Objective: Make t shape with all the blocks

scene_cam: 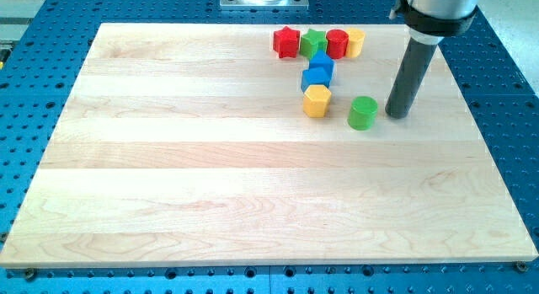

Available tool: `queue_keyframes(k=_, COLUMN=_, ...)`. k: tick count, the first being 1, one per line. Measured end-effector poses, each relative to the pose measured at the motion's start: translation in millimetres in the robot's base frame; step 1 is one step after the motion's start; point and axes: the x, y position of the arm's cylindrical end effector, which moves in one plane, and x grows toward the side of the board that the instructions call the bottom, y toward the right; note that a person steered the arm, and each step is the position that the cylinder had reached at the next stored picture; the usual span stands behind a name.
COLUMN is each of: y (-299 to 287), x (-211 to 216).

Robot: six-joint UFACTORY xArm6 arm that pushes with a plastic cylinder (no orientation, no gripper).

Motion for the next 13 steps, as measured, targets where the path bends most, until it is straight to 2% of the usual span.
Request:
queue_keyframes(k=1, y=-25, x=0)
queue_keyframes(k=2, y=-68, x=23)
queue_keyframes(k=3, y=-79, x=49)
queue_keyframes(k=4, y=-96, x=99)
queue_keyframes(k=5, y=-36, x=127)
queue_keyframes(k=6, y=89, x=127)
queue_keyframes(k=7, y=161, x=126)
queue_keyframes(k=10, y=161, x=122)
queue_keyframes(k=11, y=140, x=122)
queue_keyframes(k=12, y=81, x=112)
queue_keyframes(k=13, y=55, x=43)
